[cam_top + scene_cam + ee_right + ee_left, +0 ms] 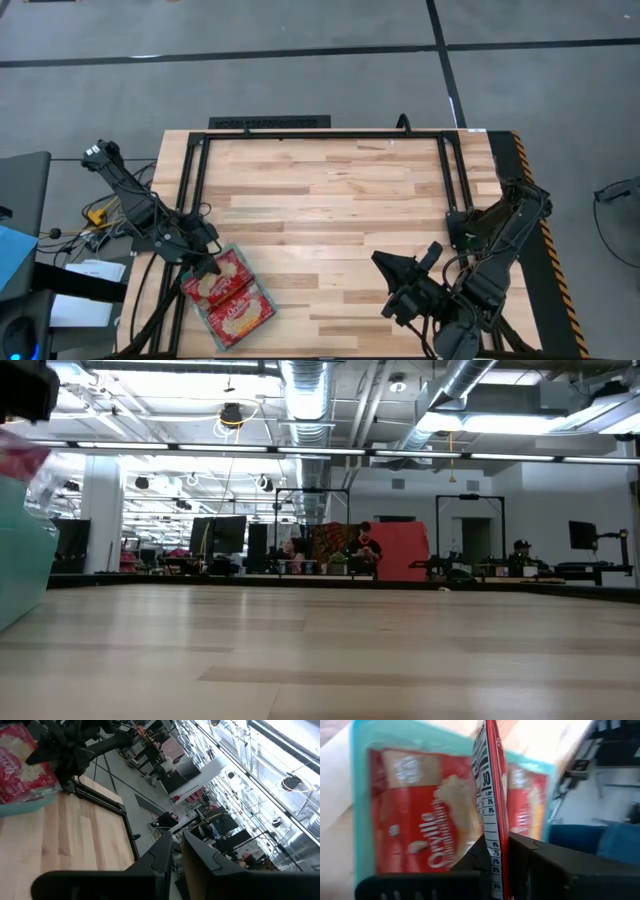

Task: Sort popcorn bags into baskets
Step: Put the red popcorn bag into the green bin

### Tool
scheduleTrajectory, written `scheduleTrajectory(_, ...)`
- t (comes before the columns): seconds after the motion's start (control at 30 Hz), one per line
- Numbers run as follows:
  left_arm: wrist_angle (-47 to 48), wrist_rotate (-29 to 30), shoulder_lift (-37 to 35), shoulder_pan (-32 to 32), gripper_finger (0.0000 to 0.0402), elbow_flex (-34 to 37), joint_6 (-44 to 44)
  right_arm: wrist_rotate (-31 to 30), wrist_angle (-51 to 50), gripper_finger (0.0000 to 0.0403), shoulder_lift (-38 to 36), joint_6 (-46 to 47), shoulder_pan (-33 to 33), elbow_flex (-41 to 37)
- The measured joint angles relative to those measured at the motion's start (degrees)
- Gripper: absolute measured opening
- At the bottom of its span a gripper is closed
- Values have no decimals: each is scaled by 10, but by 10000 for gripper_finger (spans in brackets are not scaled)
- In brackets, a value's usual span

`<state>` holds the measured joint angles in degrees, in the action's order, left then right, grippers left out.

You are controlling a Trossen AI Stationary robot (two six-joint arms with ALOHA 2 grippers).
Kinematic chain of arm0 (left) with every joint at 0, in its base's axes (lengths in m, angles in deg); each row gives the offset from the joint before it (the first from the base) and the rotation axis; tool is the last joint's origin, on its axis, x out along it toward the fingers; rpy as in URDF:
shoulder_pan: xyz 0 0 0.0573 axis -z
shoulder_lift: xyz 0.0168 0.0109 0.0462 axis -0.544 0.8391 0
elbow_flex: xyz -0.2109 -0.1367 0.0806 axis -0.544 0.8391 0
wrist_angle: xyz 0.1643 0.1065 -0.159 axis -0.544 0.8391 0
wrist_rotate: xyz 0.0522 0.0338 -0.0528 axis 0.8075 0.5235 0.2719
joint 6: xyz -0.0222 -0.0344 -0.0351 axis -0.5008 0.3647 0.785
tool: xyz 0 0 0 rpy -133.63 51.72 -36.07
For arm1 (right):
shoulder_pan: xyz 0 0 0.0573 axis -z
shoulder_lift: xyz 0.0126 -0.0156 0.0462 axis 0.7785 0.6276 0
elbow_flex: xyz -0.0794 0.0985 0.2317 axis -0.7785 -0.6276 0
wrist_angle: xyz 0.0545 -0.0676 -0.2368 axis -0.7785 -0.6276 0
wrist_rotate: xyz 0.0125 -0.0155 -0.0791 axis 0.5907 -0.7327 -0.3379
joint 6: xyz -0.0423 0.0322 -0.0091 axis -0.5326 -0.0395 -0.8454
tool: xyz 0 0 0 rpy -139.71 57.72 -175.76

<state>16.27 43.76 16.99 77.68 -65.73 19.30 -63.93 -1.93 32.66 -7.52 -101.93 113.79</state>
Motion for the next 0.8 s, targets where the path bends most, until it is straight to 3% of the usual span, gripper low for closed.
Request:
scheduleTrajectory(0.23,4,17,1,0,38,22,11,0,0,67,0,14,-1,0)
scheduleTrajectory(0.8,10,11,-22,-2,197,22,61,0,10,109,0,23,-1,0)
